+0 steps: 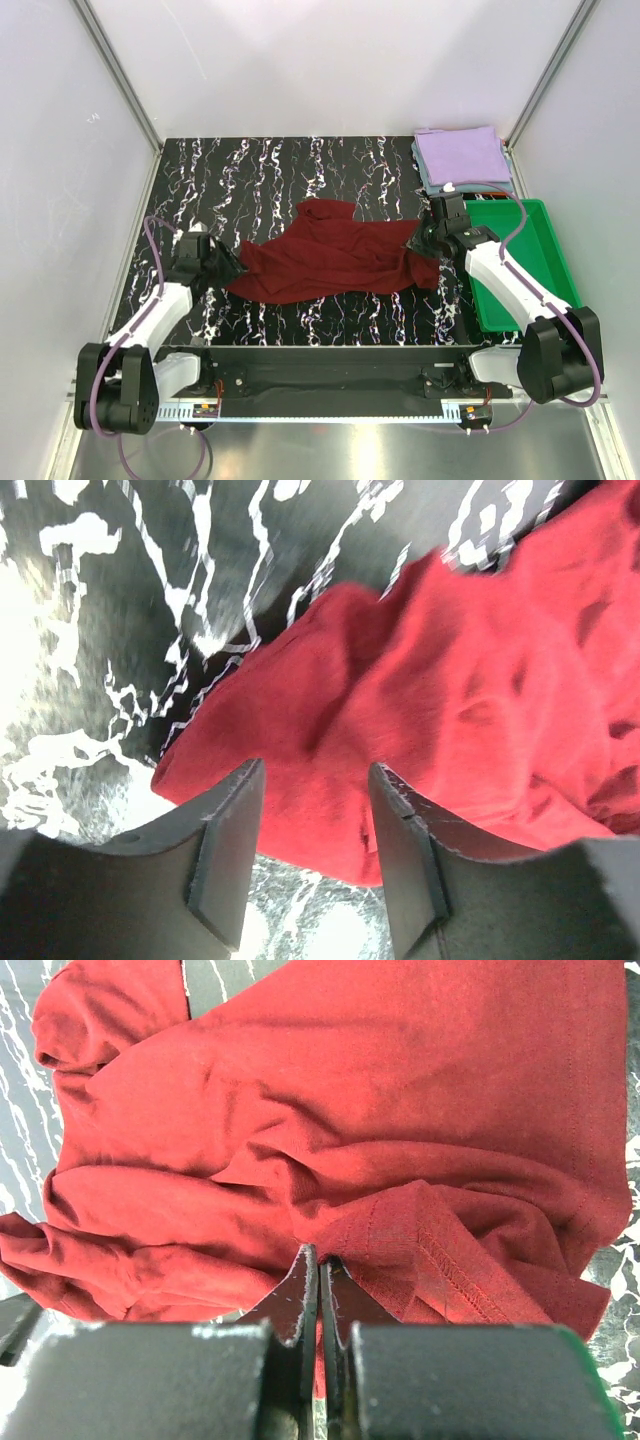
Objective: Fold and stack the t-shirts
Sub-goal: Flatten the tshirt out
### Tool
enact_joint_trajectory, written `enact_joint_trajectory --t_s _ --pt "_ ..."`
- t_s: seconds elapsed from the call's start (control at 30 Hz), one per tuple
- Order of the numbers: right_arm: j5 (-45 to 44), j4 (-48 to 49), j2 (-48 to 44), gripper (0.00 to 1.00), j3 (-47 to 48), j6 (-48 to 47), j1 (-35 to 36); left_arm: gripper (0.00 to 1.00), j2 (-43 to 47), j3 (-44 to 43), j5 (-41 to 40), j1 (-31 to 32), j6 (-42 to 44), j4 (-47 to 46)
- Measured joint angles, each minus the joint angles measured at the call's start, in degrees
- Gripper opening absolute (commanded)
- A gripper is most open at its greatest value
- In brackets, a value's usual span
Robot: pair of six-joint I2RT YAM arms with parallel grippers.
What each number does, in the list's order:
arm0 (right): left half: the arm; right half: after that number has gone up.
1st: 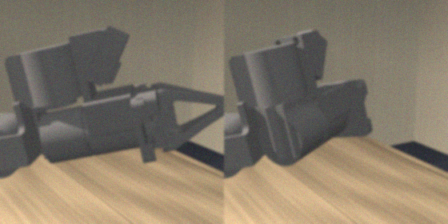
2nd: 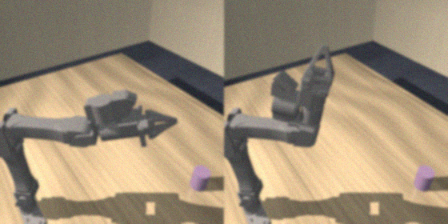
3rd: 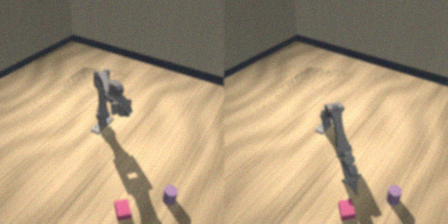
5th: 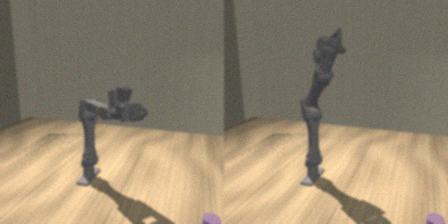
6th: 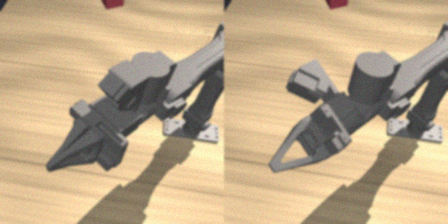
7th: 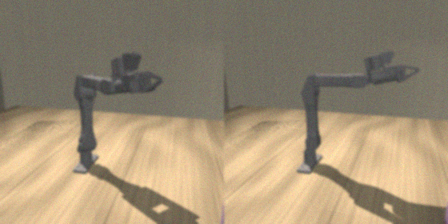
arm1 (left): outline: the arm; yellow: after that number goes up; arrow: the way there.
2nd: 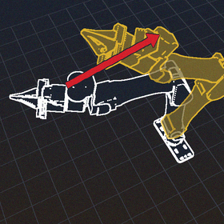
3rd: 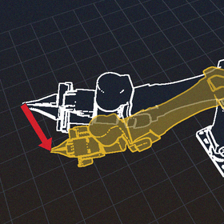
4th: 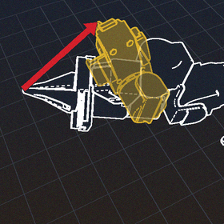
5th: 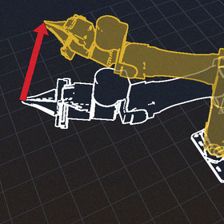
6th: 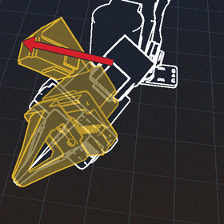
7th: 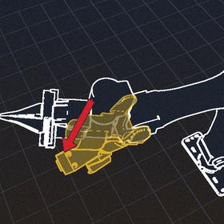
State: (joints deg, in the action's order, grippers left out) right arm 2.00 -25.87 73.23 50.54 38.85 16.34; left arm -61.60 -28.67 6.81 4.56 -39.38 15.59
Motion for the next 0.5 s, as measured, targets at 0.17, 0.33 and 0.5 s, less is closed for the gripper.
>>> enact_joint_trajectory --t_s 0.17,0.33,0.5 --pt "0.0 -0.5 0.6 0.0 0.1 0.0 0.0 0.5 -4.7 0.9 1.0 0.0 -1.3 -2.6" --pt "0.0 -0.5 0.7 0.0 0.1 -0.1 0.0 0.49 -6.9 0.9 2.0 0.2 -2.1 -5.0" --pt "0.0 -0.5 0.8 0.0 0.1 0.0 0.0 0.47 -6.9 0.5 1.9 0.5 -2.1 -5.4"
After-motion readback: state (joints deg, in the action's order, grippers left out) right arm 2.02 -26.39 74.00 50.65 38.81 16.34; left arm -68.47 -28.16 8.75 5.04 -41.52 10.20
